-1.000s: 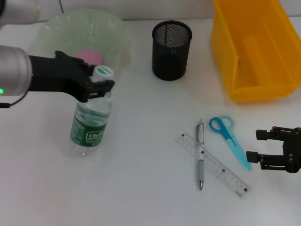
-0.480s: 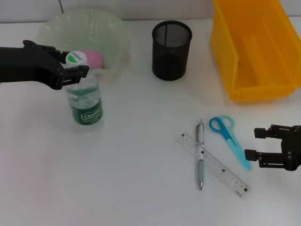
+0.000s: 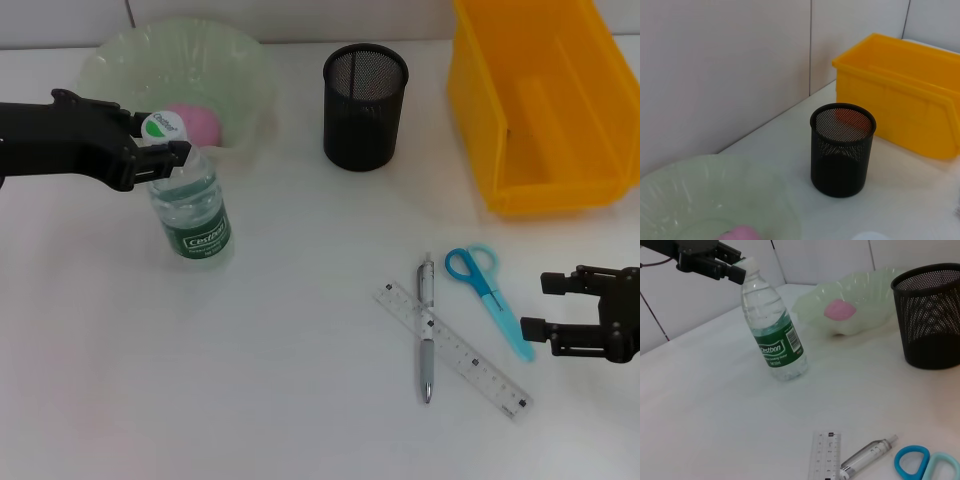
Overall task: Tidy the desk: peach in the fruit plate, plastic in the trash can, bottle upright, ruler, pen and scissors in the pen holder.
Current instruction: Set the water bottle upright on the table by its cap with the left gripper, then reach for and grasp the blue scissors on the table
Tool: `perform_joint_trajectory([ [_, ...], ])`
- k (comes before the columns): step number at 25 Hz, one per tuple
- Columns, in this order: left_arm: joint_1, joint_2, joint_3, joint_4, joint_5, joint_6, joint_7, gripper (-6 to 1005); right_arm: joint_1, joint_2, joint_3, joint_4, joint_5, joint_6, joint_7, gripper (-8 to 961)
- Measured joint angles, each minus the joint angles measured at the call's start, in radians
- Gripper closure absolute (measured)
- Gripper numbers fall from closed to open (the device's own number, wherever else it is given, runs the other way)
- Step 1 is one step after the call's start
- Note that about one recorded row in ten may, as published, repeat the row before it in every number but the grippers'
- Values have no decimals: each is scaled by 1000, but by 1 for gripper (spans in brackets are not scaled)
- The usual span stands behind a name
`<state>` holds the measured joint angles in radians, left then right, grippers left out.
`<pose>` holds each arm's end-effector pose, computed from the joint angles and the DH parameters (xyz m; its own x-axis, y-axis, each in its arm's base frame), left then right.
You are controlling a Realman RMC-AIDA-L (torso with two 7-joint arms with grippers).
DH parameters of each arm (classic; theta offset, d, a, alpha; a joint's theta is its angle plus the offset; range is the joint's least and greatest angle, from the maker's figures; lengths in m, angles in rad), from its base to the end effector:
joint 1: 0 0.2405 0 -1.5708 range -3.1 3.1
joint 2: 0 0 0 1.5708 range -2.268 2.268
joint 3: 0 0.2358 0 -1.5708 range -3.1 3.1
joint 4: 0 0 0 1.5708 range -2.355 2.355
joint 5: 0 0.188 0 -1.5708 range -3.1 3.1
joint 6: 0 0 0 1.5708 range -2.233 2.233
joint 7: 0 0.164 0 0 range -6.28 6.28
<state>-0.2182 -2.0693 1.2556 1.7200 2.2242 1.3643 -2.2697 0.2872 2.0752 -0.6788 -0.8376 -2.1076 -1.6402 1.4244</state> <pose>-0.1773 0.3073 0.0546 0.8797 0.4263 0.2106 0.4712 -0.7224 -0.5060 0.2913 0.2494 0.0134 0.7848 -0.4757 -0.3973 -0.5751 -0.7979 -0.1806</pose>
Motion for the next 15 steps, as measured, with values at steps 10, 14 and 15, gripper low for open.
perform_joint_trajectory([
  [10, 1, -4, 3, -8, -1, -39, -13, 483, 6, -2, -7, 0, -6, -3, 11, 176],
  [14, -3, -1, -6, 13, -1, -40, -7, 477, 7, -3, -1, -2, -6, -4, 13, 176],
  [15, -3, -1, -6, 13, -1, -40, -7, 434, 7, -3, -1, -2, -6, -4, 13, 176],
])
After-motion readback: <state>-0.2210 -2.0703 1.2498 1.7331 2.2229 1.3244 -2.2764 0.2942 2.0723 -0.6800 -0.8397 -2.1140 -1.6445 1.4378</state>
